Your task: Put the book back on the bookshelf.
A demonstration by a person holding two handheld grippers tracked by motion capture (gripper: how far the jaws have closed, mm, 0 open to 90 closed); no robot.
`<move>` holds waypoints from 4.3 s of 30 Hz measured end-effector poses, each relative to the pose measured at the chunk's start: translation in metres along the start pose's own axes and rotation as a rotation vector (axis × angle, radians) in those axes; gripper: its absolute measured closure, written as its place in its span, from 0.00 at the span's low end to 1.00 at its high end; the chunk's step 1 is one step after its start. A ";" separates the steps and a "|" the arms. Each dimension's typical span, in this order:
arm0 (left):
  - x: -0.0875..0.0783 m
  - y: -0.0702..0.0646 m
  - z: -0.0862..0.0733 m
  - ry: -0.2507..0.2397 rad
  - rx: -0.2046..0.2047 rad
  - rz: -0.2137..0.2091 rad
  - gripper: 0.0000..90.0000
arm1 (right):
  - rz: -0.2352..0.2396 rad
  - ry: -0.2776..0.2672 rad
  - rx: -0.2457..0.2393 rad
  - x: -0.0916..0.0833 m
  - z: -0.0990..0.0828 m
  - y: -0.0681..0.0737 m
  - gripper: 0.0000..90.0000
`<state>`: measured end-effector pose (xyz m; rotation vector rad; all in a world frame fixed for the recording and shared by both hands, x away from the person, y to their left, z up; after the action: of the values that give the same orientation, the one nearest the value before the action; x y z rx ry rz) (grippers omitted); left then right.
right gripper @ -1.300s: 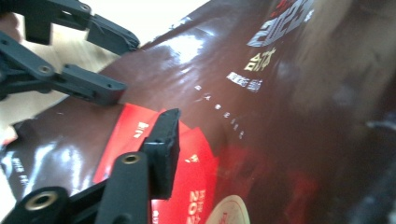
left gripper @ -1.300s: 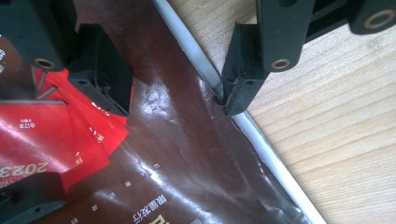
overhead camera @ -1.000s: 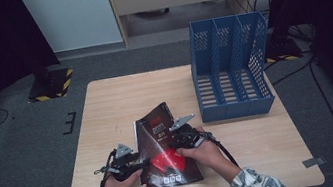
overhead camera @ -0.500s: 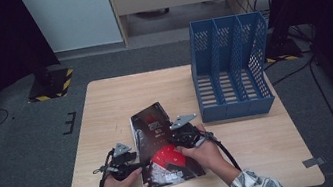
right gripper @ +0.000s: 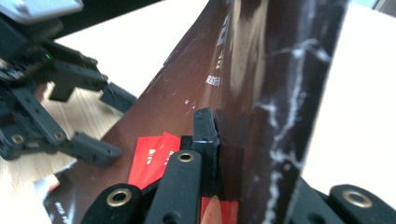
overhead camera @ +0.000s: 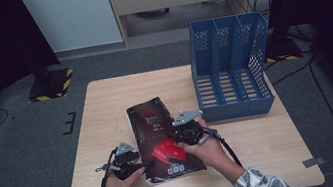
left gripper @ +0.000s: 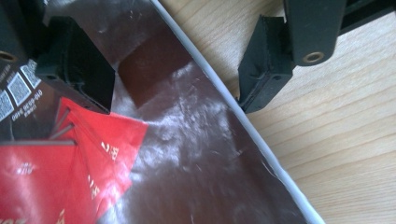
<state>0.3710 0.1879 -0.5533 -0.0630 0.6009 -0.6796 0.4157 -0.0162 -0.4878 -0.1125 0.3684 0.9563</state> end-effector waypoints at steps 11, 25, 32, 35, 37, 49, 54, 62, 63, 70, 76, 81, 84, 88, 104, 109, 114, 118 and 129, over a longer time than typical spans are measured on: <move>0.005 0.004 0.002 -0.020 -0.026 -0.074 0.28 | 0.005 -0.037 -0.021 -0.001 0.016 -0.001 0.96; 0.002 0.011 0.007 0.011 -0.044 -0.048 0.81 | 0.004 -0.040 -0.045 -0.005 0.016 -0.002 0.97; 0.001 0.012 0.011 0.019 -0.046 -0.054 0.92 | 0.015 -0.045 -0.052 -0.006 0.017 -0.002 0.97; 0.000 0.012 0.012 0.022 -0.037 -0.044 0.94 | 0.016 -0.048 -0.054 -0.007 0.018 -0.003 0.96; 0.000 0.011 0.013 0.026 -0.029 -0.041 0.95 | 0.018 -0.048 -0.059 -0.007 0.017 -0.003 0.96; -0.002 0.009 0.015 0.023 -0.009 -0.047 0.96 | 0.045 -0.035 -0.063 -0.009 0.020 -0.003 0.93; -0.003 0.008 0.017 0.020 0.006 -0.046 0.96 | 0.048 -0.028 -0.055 -0.012 0.022 -0.004 0.91; -0.005 0.005 0.020 0.011 0.033 -0.040 0.96 | 0.060 -0.042 -0.056 -0.015 0.030 -0.006 0.88; -0.005 0.005 0.020 0.011 0.033 -0.040 0.96 | 0.060 -0.042 -0.056 -0.015 0.030 -0.006 0.88; -0.006 0.003 0.022 0.010 0.055 -0.037 0.97 | 0.065 -0.051 -0.075 -0.016 0.043 -0.005 0.87; -0.007 0.002 0.022 0.008 0.059 -0.039 0.97 | 0.068 -0.040 -0.085 -0.015 0.049 -0.005 0.88; -0.007 0.002 0.023 0.006 0.066 -0.036 0.97 | 0.072 -0.043 -0.081 -0.016 0.052 -0.005 0.87; -0.008 0.001 0.024 0.002 0.072 -0.035 0.97 | 0.072 -0.047 -0.084 -0.016 0.055 -0.005 0.86; -0.008 0.000 0.025 -0.002 0.079 -0.035 0.97 | 0.068 -0.054 -0.090 -0.017 0.059 -0.005 0.87; -0.020 0.001 0.037 -0.033 0.113 -0.014 0.97 | 0.042 -0.105 -0.098 -0.023 0.069 -0.009 0.96; -0.027 0.003 0.043 -0.046 0.127 -0.001 0.97 | 0.041 -0.124 -0.103 -0.023 0.071 -0.008 0.96; -0.036 0.007 0.050 -0.030 0.165 0.007 0.97 | 0.059 -0.148 -0.097 -0.023 0.074 -0.009 0.96; -0.038 0.009 0.054 -0.021 0.184 0.022 0.97 | 0.066 -0.161 -0.090 -0.022 0.075 -0.009 0.96; -0.038 0.022 0.074 -0.053 0.216 0.076 0.97 | 0.051 -0.198 -0.074 -0.016 0.078 -0.020 0.95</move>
<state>0.3998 0.2179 -0.4785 0.1419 0.4738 -0.6638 0.4440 -0.0207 -0.4106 -0.0748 0.1541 1.0217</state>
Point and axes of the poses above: each handheld gripper's, and its own axes: x roughly forward along the jaws, z roughly out of its top, y roughly to its left, the point moved 4 cm from there along x, roughly forward along the jaws, and after that the axes turned 13 degrees about -y, right-handed, at the moved point
